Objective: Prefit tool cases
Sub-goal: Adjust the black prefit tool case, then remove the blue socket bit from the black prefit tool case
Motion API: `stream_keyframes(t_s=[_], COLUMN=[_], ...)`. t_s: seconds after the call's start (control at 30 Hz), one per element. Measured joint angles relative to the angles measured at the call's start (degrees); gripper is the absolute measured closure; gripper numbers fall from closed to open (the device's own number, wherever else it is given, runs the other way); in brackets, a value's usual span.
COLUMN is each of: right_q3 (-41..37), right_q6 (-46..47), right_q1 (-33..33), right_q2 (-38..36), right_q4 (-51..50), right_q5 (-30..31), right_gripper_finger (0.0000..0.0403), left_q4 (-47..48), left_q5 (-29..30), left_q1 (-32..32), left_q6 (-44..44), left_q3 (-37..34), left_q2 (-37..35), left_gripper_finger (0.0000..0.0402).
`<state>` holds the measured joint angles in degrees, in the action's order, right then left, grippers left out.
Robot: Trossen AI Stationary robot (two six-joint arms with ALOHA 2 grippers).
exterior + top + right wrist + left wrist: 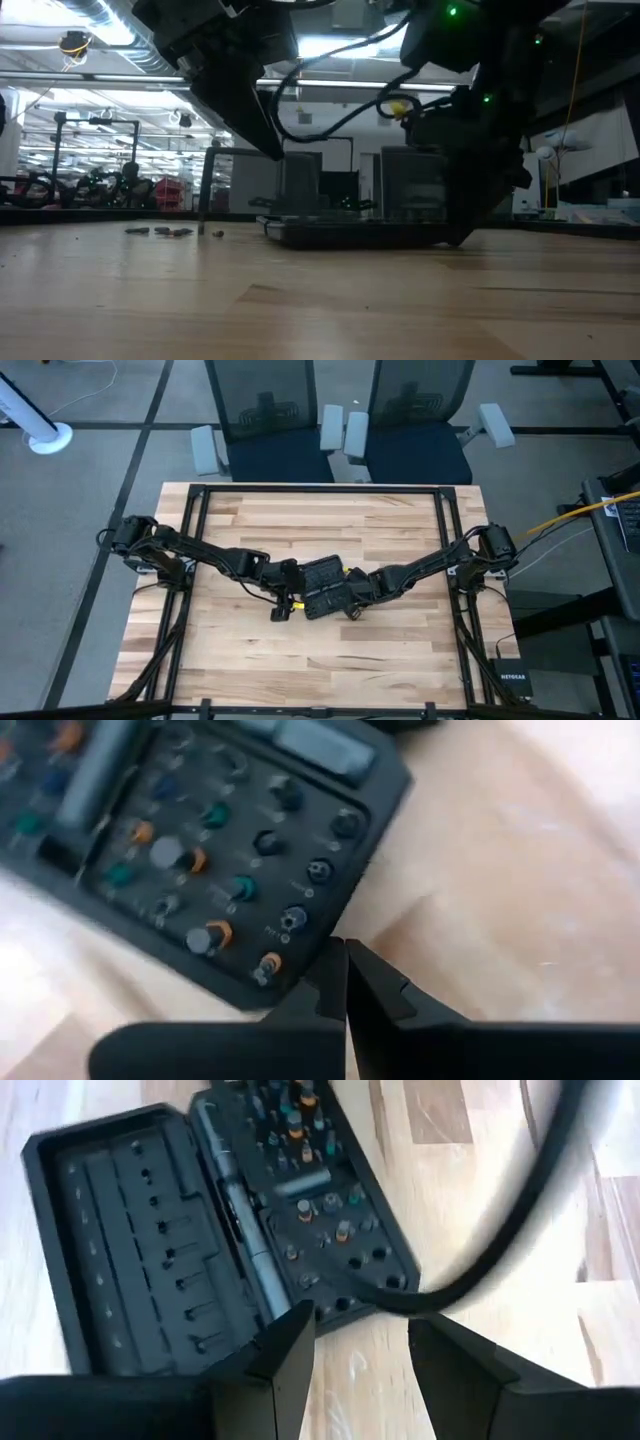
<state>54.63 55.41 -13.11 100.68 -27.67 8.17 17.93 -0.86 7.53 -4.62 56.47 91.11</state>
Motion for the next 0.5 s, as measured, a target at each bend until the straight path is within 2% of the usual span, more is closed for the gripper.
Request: stream_keyframes(t_s=[0.2, 0.33, 0.5], right_q3=[0.0, 0.0, 0.0], right_q6=[1.4, 1.2, -0.1], right_q1=[-1.3, -1.6, -1.5], right_q2=[0.0, -0.5, -3.6], right_q4=[1.9, -1.1, -3.1], right_q5=[-1.1, -2.1, 1.2], right_gripper_finger=[0.0403, 0.0403, 0.0403], left_q4=[0.8, 2.6, 4.1], left_q5=[0.0, 0.0, 0.0], left_q1=[0.1, 0.1, 0.1], left_q6=[0.0, 0.1, 0.2], left_q3=[0.0, 0.0, 0.0], left_q2=[0.0, 0.0, 0.0], left_gripper_finger=[0.0249, 0.0249, 0.0249])
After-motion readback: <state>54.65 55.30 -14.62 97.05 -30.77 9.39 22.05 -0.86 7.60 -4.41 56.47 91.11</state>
